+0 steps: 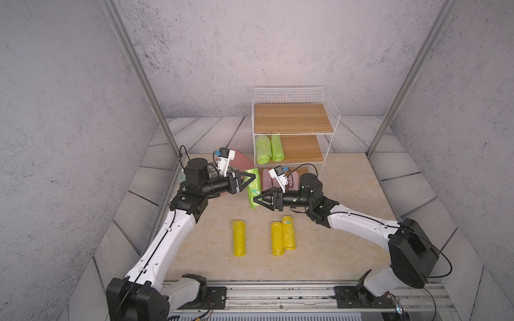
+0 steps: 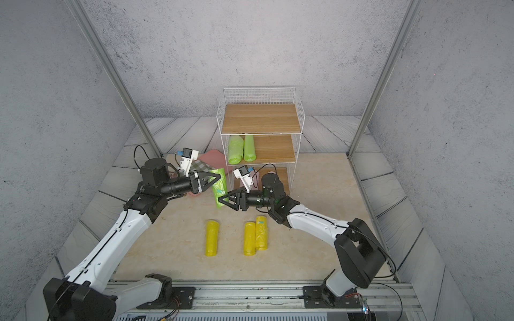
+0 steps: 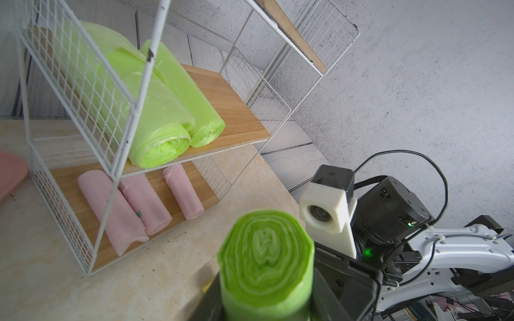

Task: Sort the rolls of trash bags by color and place them on the shelf
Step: Pick up the roll of trash bags from the center of the board.

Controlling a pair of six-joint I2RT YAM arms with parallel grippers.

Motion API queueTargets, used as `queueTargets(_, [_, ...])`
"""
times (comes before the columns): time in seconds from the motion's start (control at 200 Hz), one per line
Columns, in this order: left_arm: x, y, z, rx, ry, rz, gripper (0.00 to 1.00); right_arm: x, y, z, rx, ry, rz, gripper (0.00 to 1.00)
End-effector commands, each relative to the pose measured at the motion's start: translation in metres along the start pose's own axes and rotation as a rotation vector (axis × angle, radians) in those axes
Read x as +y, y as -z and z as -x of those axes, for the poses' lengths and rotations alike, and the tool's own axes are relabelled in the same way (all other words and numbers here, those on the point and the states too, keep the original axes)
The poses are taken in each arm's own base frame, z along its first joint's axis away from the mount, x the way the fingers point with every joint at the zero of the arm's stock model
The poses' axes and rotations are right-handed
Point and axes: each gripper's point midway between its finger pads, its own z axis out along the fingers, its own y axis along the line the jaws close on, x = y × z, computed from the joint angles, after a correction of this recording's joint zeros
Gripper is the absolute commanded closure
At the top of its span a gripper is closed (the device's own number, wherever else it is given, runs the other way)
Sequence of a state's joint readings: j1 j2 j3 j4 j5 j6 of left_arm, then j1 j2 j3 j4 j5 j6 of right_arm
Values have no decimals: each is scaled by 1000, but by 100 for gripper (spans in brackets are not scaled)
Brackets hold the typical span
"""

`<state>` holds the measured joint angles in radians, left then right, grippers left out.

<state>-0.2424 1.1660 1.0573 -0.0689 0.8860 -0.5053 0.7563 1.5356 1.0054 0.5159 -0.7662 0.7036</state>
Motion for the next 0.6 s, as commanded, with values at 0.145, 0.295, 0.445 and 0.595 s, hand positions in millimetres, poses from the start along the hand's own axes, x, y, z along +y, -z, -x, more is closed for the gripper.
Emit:
queueTargets(0.145, [4,-1,1,-4,-15,3,100,11,2,5,1,37,12,73])
queueTargets(0.295, [8,-1,0,-3,-10,17,90,14,6,3,15,51,7,98])
queueTargets(0.445, [9,0,0,-8,-15,34,70,15,12,4,10,66,-24,100])
queueTargets(0.595, [9,3,1,-18,-30,51,43,17,21,9,-29,89,-66,100])
